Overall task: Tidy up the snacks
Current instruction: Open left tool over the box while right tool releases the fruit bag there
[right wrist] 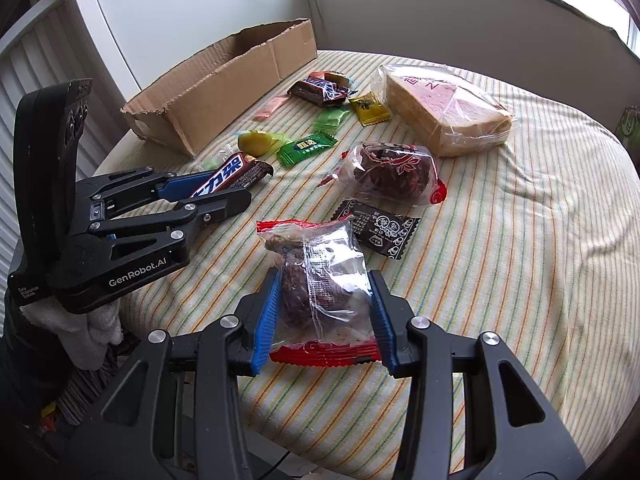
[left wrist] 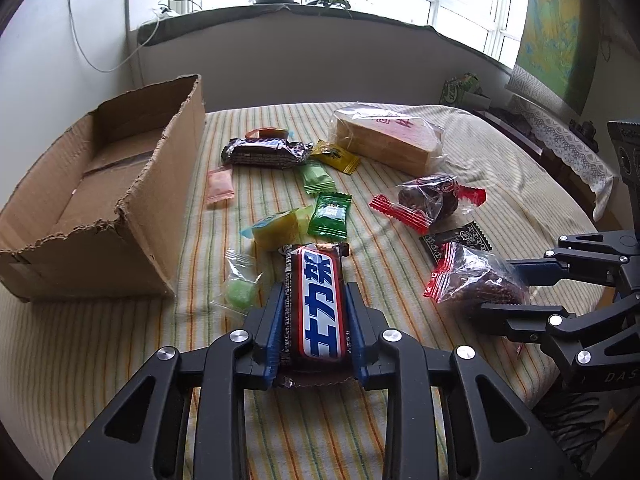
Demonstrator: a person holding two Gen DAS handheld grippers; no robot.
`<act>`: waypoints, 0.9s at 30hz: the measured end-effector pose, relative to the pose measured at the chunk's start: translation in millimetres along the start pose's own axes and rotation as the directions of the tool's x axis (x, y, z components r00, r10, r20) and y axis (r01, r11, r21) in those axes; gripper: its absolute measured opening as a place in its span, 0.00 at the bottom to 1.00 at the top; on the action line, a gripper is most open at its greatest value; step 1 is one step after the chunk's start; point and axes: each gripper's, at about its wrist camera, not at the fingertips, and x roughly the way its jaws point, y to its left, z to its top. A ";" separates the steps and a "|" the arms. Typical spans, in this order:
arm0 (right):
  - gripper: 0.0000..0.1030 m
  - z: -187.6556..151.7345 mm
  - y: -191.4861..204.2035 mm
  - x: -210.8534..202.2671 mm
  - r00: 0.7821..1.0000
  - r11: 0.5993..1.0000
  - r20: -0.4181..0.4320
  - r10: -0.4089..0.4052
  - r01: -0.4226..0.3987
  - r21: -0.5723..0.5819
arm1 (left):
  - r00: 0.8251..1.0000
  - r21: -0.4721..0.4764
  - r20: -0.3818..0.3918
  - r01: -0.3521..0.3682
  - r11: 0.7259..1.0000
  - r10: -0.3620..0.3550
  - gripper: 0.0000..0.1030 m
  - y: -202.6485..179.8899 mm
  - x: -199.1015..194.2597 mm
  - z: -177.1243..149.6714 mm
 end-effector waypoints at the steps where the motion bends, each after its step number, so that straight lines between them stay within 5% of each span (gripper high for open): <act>1: 0.43 0.0 0.9 -2.0 1.000 1.000 0.004 0.003 -0.003 0.001 | 1.000 -0.003 0.001 0.010 1.000 -0.010 0.26 0.7 -1.8 -0.4; 13: 0.43 12.5 11.2 -38.4 0.996 1.000 0.084 -0.006 0.006 0.001 | 0.984 -0.117 0.113 0.151 0.982 -0.138 0.26 29.5 -44.8 11.7; 27: 0.43 96.4 44.5 -40.5 0.979 0.998 0.205 -0.009 0.020 -0.056 | 0.967 -0.285 0.250 0.026 0.958 0.049 0.26 111.6 -71.2 60.6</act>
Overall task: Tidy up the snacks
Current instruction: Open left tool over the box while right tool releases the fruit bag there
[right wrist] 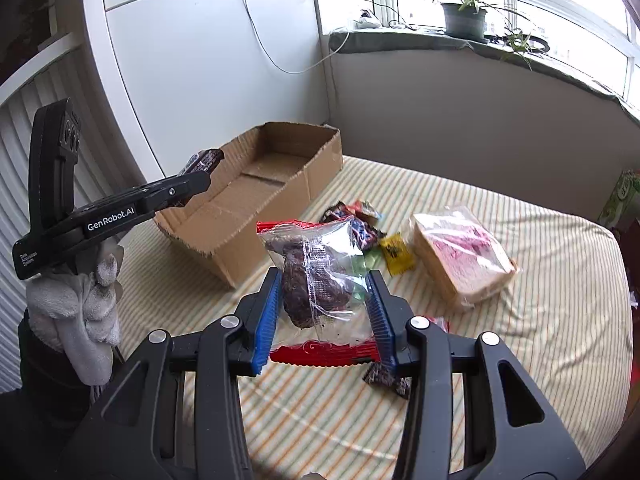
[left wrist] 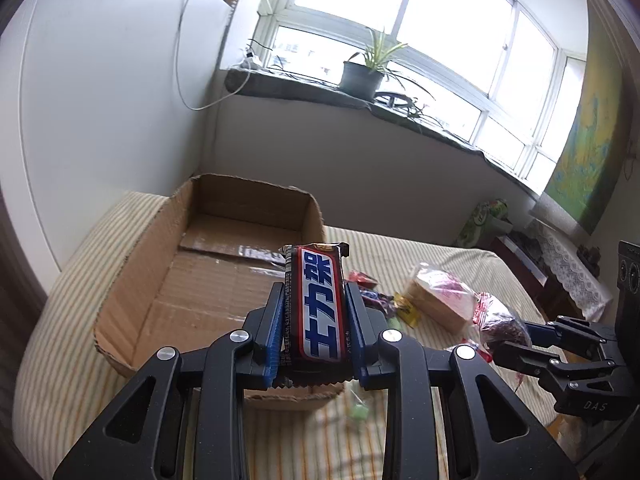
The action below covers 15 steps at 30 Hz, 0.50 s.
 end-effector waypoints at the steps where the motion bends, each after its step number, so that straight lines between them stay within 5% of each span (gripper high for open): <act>1: 0.43 6.4 2.9 3.7 1.000 1.000 0.005 0.003 -0.003 -0.006 | 1.000 -0.014 0.001 -0.006 1.000 0.006 0.26 6.3 1.4 2.4; 15: 0.43 75.9 46.2 85.9 0.999 0.998 -0.009 0.052 -0.053 -0.041 | 0.994 -0.098 -0.021 -0.109 0.989 0.107 0.26 50.5 17.3 9.5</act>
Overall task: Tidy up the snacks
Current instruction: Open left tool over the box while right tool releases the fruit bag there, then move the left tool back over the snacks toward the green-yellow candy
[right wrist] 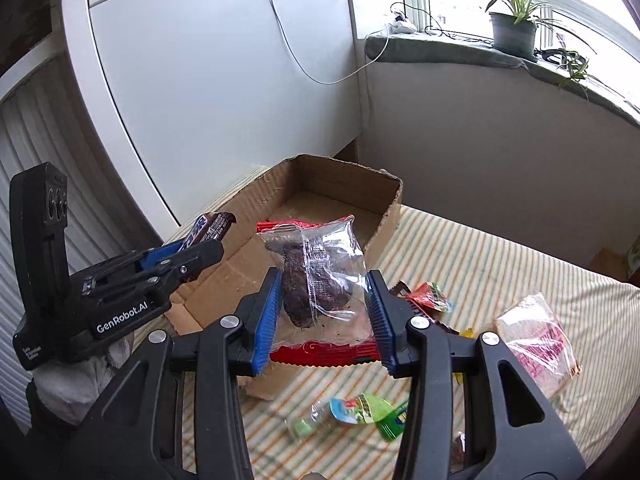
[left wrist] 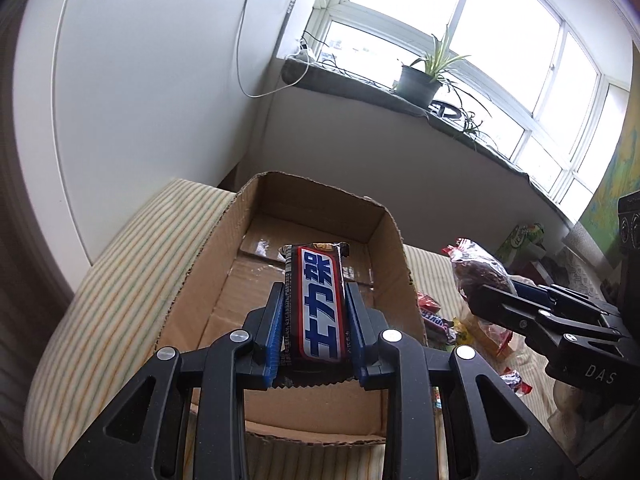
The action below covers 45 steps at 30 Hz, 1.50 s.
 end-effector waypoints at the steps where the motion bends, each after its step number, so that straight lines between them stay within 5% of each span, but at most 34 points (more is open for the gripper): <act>1: 0.43 2.8 2.3 6.0 1.000 1.000 -0.005 -0.008 0.008 -0.010 | 1.000 -0.006 -0.004 -0.007 1.000 0.007 0.26 2.6 1.4 -0.2; 12: 0.43 14.9 8.1 65.6 0.996 1.000 -0.088 -0.018 0.017 -0.006 | 0.998 -0.023 -0.032 -0.053 0.998 0.052 0.26 17.8 8.8 -2.0; 18: 0.65 15.7 10.2 66.0 0.997 1.000 -0.077 -0.029 0.030 0.004 | 0.997 -0.034 -0.051 -0.060 0.998 0.058 0.29 21.8 12.0 -1.4; 31: 0.65 14.7 -1.5 23.3 0.999 0.999 -0.035 -0.038 0.039 0.023 | 1.000 -0.002 0.001 -0.029 1.000 0.029 0.29 14.4 -4.6 -3.5; 45: 0.66 -26.8 -47.6 -70.2 0.993 0.991 0.040 -0.112 0.109 0.073 | 0.984 0.039 -0.019 0.176 0.984 -0.176 0.29 -27.8 -16.5 -14.2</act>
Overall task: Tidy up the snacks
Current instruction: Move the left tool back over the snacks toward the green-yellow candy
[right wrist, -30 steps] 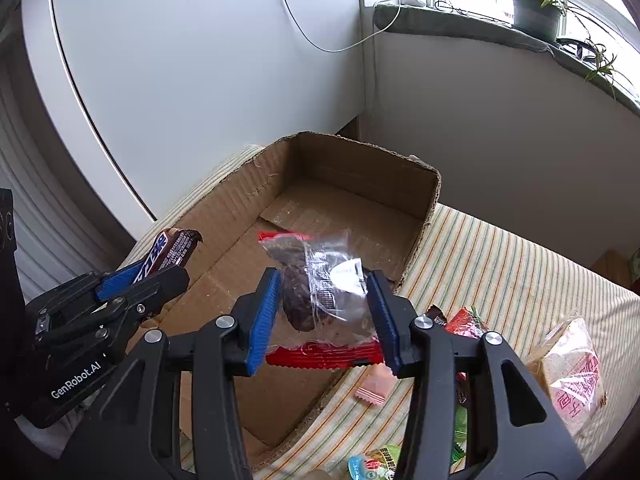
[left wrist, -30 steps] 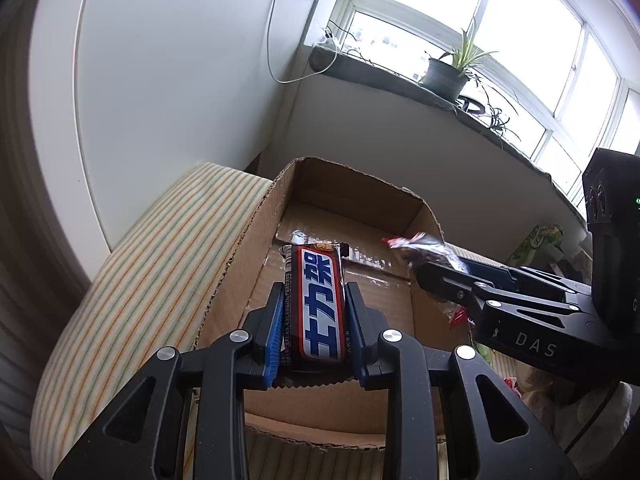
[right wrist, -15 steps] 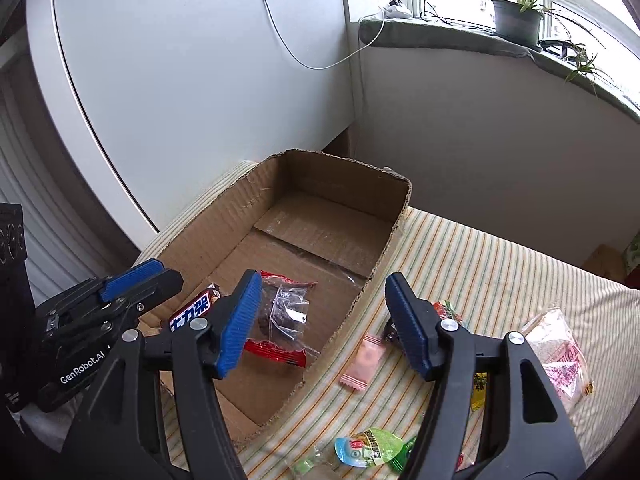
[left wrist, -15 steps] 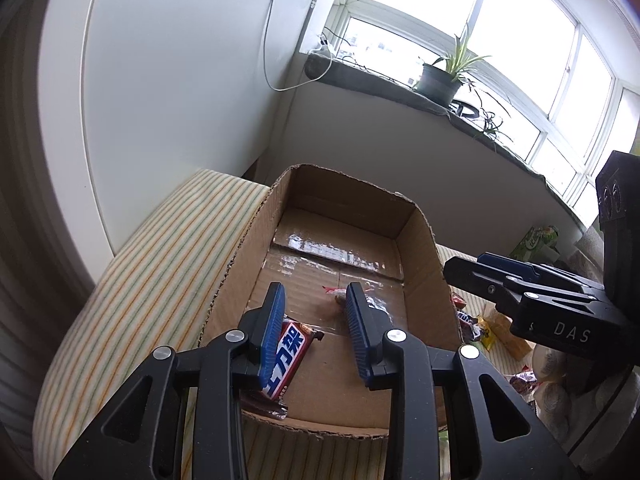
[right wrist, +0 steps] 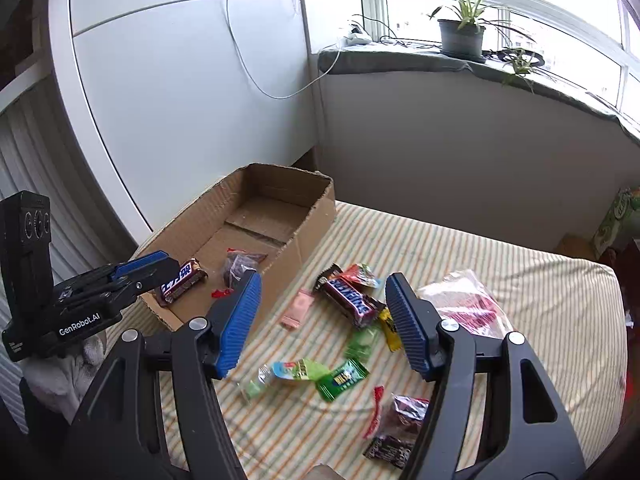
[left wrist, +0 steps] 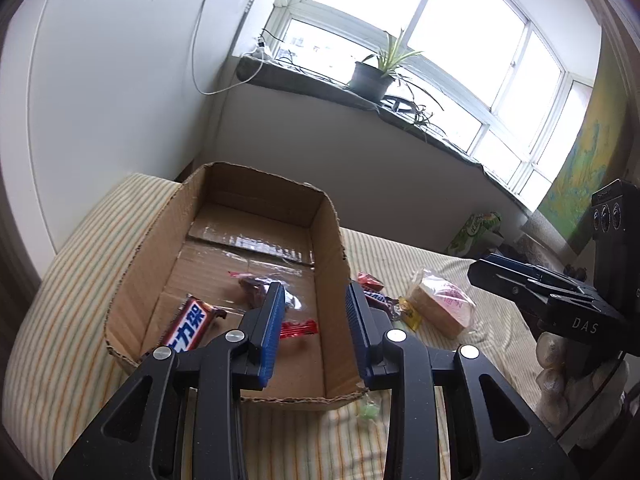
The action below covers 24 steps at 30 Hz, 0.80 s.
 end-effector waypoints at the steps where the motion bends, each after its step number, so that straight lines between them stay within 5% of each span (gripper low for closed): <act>1: 0.66 -4.0 -6.3 -5.7 1.000 1.000 0.002 -0.007 0.007 0.012 | 1.000 0.006 -0.005 0.011 1.000 -0.011 0.29 -4.0 1.1 -1.4; 5: 0.75 -21.3 -31.3 -25.5 0.999 0.998 0.007 -0.038 0.037 0.057 | 0.998 0.042 -0.027 0.055 0.998 -0.054 0.29 -24.2 3.6 -10.7; 13: 0.75 -67.2 -56.6 -36.1 0.995 0.992 -0.054 -0.085 0.090 0.093 | 0.987 0.134 -0.117 0.129 0.983 -0.113 0.29 -64.0 18.9 -36.8; 24: 0.75 -106.1 -73.4 -15.4 0.986 0.985 -0.137 -0.091 0.109 0.136 | 0.977 0.241 -0.208 0.098 0.966 -0.047 0.29 -90.4 47.8 -67.6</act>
